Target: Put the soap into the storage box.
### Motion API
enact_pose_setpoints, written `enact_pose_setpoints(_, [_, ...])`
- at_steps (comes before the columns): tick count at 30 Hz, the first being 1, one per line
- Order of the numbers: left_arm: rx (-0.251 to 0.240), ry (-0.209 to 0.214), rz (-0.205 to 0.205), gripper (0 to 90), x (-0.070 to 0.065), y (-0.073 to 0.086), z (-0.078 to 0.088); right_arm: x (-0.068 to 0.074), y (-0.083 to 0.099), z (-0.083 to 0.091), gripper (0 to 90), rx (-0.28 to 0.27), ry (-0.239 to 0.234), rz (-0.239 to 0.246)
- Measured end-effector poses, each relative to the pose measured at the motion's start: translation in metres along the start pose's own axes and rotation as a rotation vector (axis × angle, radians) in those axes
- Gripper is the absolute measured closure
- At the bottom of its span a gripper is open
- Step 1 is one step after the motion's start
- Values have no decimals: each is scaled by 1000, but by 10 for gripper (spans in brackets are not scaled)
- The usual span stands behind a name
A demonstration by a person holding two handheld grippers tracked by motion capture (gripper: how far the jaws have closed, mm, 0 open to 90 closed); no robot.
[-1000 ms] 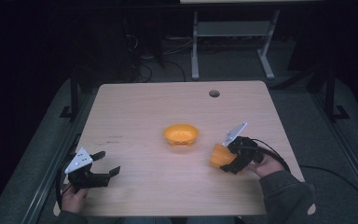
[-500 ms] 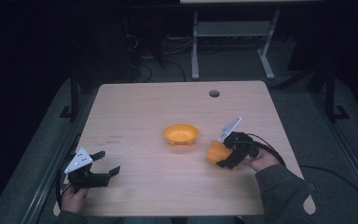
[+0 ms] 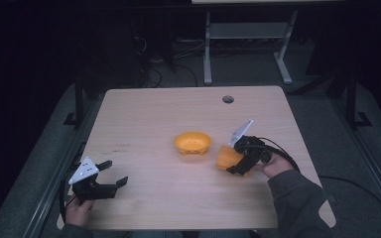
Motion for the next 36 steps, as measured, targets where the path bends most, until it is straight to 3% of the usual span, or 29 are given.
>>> enact_pose_setpoints(17, [-2,0,3,143,0,0,0,-7,-20,3,206,-28,-9,28])
enact_pose_setpoints(22, [-2,-1,0,143,0,0,-1,-9,-25,1,206,-13,-9,35])
enact_pose_setpoints(36, [-7,-1,5,143,1,0,-1,-17,-52,2,206,-17,-15,74])
Point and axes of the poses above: each handheld gripper's, and its own axes: z roughly backward along the jaws, y roughly out of its underside, x roughly to its left, the point moved 1 cm from there along -z, roughly forward along the jaws
